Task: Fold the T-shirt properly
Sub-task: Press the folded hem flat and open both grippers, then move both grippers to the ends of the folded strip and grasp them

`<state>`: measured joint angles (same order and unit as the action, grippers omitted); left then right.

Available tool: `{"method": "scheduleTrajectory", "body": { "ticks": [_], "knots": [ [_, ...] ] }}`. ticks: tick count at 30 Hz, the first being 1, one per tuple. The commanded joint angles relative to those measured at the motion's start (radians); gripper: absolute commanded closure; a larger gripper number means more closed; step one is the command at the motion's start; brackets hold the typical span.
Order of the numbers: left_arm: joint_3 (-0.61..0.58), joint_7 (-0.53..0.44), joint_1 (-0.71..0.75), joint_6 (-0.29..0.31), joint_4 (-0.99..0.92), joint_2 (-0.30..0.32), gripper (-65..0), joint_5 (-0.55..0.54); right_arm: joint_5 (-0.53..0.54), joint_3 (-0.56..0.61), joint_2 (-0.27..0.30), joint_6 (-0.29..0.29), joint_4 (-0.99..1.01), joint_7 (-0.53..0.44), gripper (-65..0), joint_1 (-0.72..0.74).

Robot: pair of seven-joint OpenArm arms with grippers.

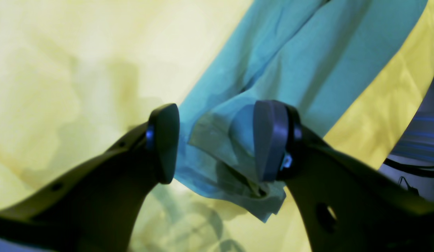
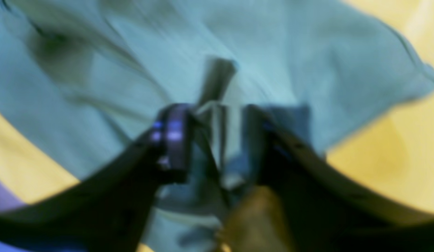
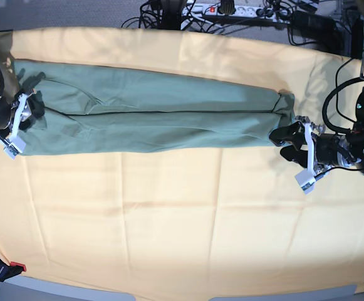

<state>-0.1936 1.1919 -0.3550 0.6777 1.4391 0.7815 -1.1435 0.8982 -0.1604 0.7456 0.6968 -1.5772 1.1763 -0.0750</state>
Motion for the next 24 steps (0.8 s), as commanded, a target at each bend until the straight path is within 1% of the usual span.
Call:
{"method": "scheduleTrajectory", "body": {
  "ticks": [1, 3, 4, 6, 9, 11, 12, 13, 14, 15, 17, 18, 21, 22, 24],
  "knots": [
    [0.026, -0.026, -0.029, 0.001, 0.012, 0.019, -35.1, -0.016, -0.004, -0.010, 0.040, 0.001, -0.016, -0.012, -32.1, 0.018],
    [0.054, -0.026, -0.034, -0.003, 0.012, 0.019, -35.1, -0.016, -0.013, -0.011, 0.065, 0.001, -0.016, -0.012, -32.0, 0.018],
    [0.076, -0.026, -0.037, -0.019, 0.012, 0.019, -35.1, -0.013, -0.008, -0.011, 0.077, 0.001, -0.017, -0.013, -31.7, 0.018],
    [0.136, -0.026, -0.037, -0.047, 0.012, 0.019, -35.1, -0.013, 0.034, -0.015, 0.100, 0.001, -0.022, -0.013, -31.7, 0.019],
    [0.243, -0.023, -0.035, -0.076, 0.012, 0.019, -35.1, -0.011, 0.123, -0.053, 0.105, 0.001, -0.031, -0.013, -31.7, 0.019],
    [0.310, -0.009, -0.035, -0.089, 0.012, 0.019, -35.1, -0.011, 0.214, -0.092, 0.102, 0.001, -0.031, -0.013, -31.4, 0.019],
    [0.341, -0.002, -0.035, -0.093, 0.012, 0.019, -35.1, -0.010, 0.269, -0.111, 0.100, 0.001, -0.031, -0.012, -30.4, 0.019],
    [0.371, 0.002, -0.032, -0.100, 0.012, 0.019, -35.1, 0.000, 0.328, -0.134, 0.096, 0.001, -0.031, -0.012, -28.0, 0.019],
    [0.400, 0.002, -0.032, -0.106, 0.012, 0.019, -35.1, 0.013, 0.386, -0.155, 0.086, 0.001, -0.031, -0.012, -24.3, 0.019],
    [0.430, -0.001, -0.023, -0.119, 0.011, 0.019, -35.1, 0.023, 0.428, -0.179, 0.071, 0.001, -0.031, -0.011, -18.8, 0.019],
    [0.497, -0.005, 0.005, -0.126, 0.011, 0.019, -35.1, 0.021, 0.465, -0.222, 0.024, 0.001, -0.031, -0.003, -2.2, 0.018],
    [0.531, -0.006, 0.027, -0.126, 0.011, 0.017, -35.1, 0.021, 0.466, -0.237, -0.005, 0.001, -0.031, -0.003, 0.0, 0.013],
    [0.634, -0.007, 0.113, -0.126, 0.011, 0.002, -35.1, 0.016, 0.443, -0.251, -0.098, 0.001, -0.030, -0.015, 0.0, -0.024],
    [0.666, -0.006, 0.143, -0.126, 0.012, -0.009, -35.1, 0.013, 0.409, -0.251, -0.130, 0.001, -0.030, -0.018, 0.0, -0.034],
    [0.720, -0.007, 0.197, -0.125, 0.012, -0.037, -35.1, 0.002, 0.280, -0.251, -0.187, 0.001, -0.030, -0.069, 0.0, -0.050]
  ]
}}
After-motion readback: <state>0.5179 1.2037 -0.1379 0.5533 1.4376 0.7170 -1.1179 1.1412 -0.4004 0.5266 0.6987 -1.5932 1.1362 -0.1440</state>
